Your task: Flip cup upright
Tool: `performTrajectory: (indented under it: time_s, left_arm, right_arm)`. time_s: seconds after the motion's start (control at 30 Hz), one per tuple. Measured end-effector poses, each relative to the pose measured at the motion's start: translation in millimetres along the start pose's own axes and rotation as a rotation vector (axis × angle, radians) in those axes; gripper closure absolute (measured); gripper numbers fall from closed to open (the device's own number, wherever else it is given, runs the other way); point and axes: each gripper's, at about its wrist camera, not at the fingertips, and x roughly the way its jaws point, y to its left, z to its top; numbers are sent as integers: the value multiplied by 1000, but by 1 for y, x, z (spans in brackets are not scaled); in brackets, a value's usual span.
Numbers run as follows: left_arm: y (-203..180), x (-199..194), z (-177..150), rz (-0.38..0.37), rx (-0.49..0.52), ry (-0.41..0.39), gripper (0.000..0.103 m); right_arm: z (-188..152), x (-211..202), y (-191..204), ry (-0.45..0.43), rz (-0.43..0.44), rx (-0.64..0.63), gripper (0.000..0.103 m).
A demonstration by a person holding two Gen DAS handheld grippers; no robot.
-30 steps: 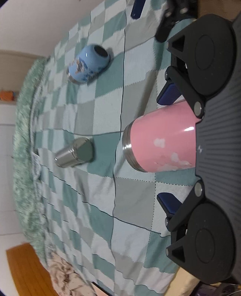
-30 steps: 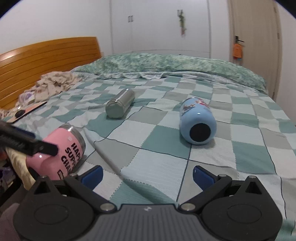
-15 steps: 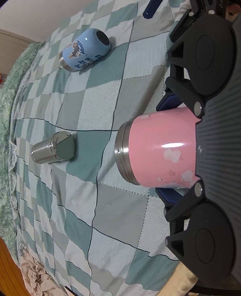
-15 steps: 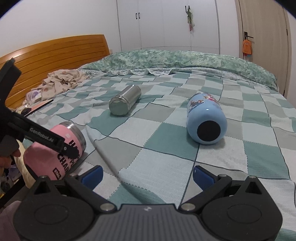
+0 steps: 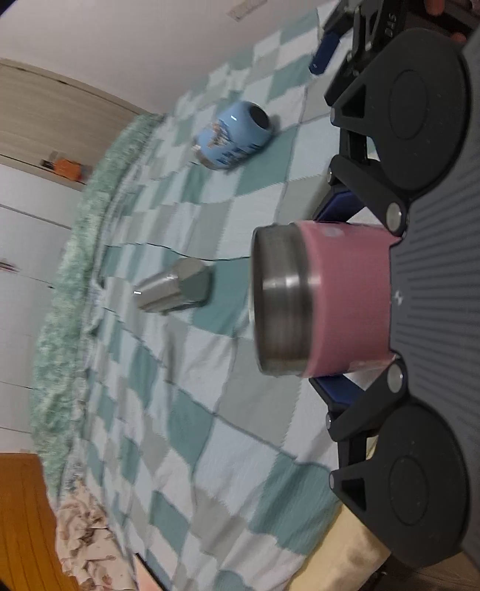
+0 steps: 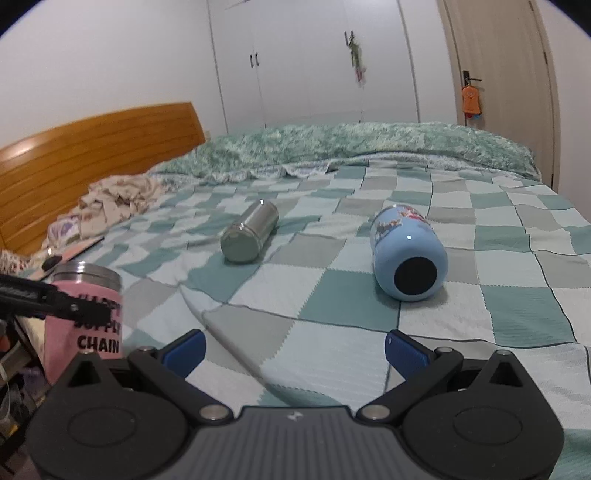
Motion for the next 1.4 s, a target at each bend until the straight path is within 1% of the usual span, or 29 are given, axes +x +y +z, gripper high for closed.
performTrajectory:
  time_s: [0.1, 0.23, 0.3, 0.37, 0.43, 0.47, 0.57, 0.6, 0.63, 0.67, 0.7, 0.73, 0.83, 0.87, 0.9, 0.93, 1.0, 1.1, 1.17, 1.27, 1.33, 1.4]
  left_arm:
    - [8, -17, 10, -4, 24, -90, 18]
    - [16, -25, 26, 57, 65, -217, 18]
    - [22, -17, 33, 107, 87, -280, 18]
    - [29, -4, 36, 168, 110, -323, 18]
    - [37, 17, 39, 217, 130, -349, 18]
    - [42, 27, 40, 222, 126, -350, 18]
    - [59, 57, 35, 189, 92, -318, 18]
    - [63, 66, 31, 190, 89, -297, 18]
    - [66, 74, 26, 196, 97, -295, 18]
    - [65, 75, 20, 189, 128, -349, 18]
    - [67, 75, 17, 186, 149, -356, 18]
    - [67, 75, 15, 186, 148, -362, 18]
    - [72, 72, 17, 171, 118, -357, 17]
    - [74, 71, 18, 165, 107, -355, 16]
    - [77, 67, 18, 156, 99, -360, 7]
    - [78, 61, 17, 160, 91, -378, 0]
    - [77, 40, 13, 166, 89, -443, 0]
    - [69, 7, 11, 157, 104, -479, 0]
    - [62, -17, 7, 116, 128, -483, 0]
    - [47, -53, -12, 56, 170, -493, 0]
    - [38, -72, -28, 3, 194, -475, 0]
    - [29, -80, -45, -50, 214, -440, 0]
  right_arm:
    - [0, -3, 7, -39, 8, 10, 0]
    - [6, -2, 17, -85, -8, 10, 0]
    - [9, 0, 22, -106, -18, 9, 0]
    - [10, 3, 26, -120, -26, 5, 0]
    - [11, 6, 30, -131, -36, 4, 0]
    - [11, 9, 31, -134, -43, 3, 0]
    - [9, 17, 35, -126, -58, 0, 0]
    - [8, 19, 36, -120, -63, -2, 0]
    - [7, 22, 37, -112, -69, -3, 0]
    - [7, 25, 38, -105, -74, -7, 0]
    - [6, 28, 39, -99, -78, -10, 0]
    - [6, 30, 39, -95, -81, -13, 0]
    - [5, 32, 43, -95, -86, -24, 0]
    - [5, 31, 44, -98, -87, -27, 0]
    - [5, 30, 46, -101, -87, -31, 0]
    - [5, 28, 47, -105, -87, -35, 0]
    - [7, 23, 48, -114, -90, -40, 0]
    - [8, 8, 52, -137, -89, -39, 0]
    - [7, -5, 55, -153, -88, -30, 0]
    - [0, -30, 61, -176, -82, -14, 0]
    - [-7, -45, 65, -185, -87, -5, 0]
    - [-19, -60, 69, -190, -97, 4, 0]
